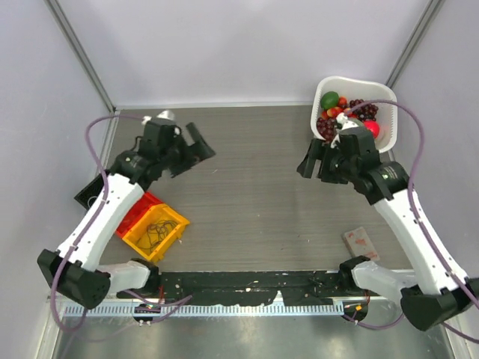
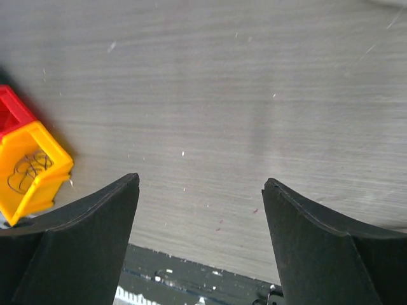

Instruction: Untangle the cables

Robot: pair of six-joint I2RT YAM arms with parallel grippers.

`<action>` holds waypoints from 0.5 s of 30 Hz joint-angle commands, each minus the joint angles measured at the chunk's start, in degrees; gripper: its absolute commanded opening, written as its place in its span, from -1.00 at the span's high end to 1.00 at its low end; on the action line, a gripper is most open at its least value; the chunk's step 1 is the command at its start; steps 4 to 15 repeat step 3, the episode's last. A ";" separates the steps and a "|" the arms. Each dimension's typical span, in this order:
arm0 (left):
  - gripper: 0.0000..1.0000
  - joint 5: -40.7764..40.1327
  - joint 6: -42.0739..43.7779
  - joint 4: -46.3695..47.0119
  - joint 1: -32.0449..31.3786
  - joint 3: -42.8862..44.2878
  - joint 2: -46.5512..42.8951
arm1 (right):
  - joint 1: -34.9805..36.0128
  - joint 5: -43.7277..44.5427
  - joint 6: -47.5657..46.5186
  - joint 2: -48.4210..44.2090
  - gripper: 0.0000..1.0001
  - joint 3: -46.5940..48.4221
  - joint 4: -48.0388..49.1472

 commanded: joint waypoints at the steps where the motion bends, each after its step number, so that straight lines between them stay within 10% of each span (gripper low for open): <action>1: -0.95 -2.27 8.21 7.31 -12.72 9.39 -1.36 | 0.32 8.62 -0.67 -6.37 -0.68 4.16 1.13; 15: -0.96 -0.96 11.90 9.15 -15.55 13.43 -1.88 | 0.32 10.56 0.12 -10.15 -0.68 6.01 6.38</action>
